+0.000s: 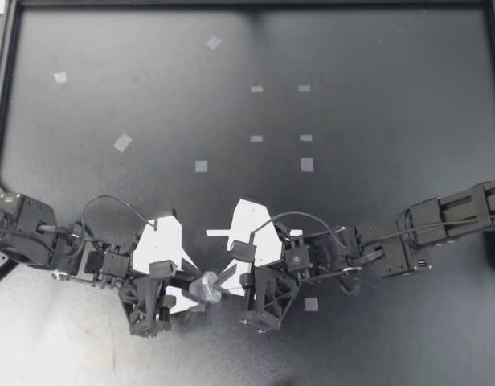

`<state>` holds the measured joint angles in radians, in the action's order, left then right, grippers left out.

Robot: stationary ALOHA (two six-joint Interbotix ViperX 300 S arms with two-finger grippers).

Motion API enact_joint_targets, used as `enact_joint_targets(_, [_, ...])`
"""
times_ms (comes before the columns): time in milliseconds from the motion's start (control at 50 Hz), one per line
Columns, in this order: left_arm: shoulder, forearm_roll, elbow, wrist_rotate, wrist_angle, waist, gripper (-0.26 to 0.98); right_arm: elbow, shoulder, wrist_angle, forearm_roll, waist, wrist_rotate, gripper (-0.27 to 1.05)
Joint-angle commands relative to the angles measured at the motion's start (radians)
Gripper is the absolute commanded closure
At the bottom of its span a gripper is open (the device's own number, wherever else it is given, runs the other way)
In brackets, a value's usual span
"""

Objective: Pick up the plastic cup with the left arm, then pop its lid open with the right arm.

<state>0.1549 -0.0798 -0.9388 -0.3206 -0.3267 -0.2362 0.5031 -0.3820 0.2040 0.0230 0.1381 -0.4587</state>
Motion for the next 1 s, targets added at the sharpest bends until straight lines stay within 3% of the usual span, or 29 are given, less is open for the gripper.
enact_joint_targets(0, [-0.026,0.002,-0.002,0.005,0.002,-0.003,0.6,-0.014,0.06,-0.014,0.0,0.003,0.0,0.89])
enact_joint_targets(80, [-0.031,0.002,-0.003,0.014,-0.003,-0.003,0.67,-0.006,0.087,-0.046,0.0,0.003,-0.002,0.86])
enact_joint_targets(240, [-0.055,0.002,-0.002,0.066,-0.038,-0.003,0.68,0.032,0.178,-0.094,-0.003,0.003,-0.003,0.71])
enact_joint_targets(520, [-0.14,-0.002,-0.023,0.249,-0.207,0.055,0.68,0.178,0.347,0.066,-0.061,0.003,-0.104,0.12])
enact_joint_targets(700, [-0.175,-0.025,-0.064,0.382,-0.422,0.1,0.68,0.324,0.359,0.499,-0.071,0.003,-0.328,0.12])
enact_joint_targets(860, [-0.19,-0.074,-0.078,0.466,-0.514,0.101,0.68,0.436,0.316,0.884,-0.081,-0.015,-0.456,0.12])
enact_joint_targets(980, [-0.199,-0.075,-0.077,0.476,-0.518,0.101,0.68,0.431,0.264,0.905,-0.109,-0.017,-0.474,0.12])
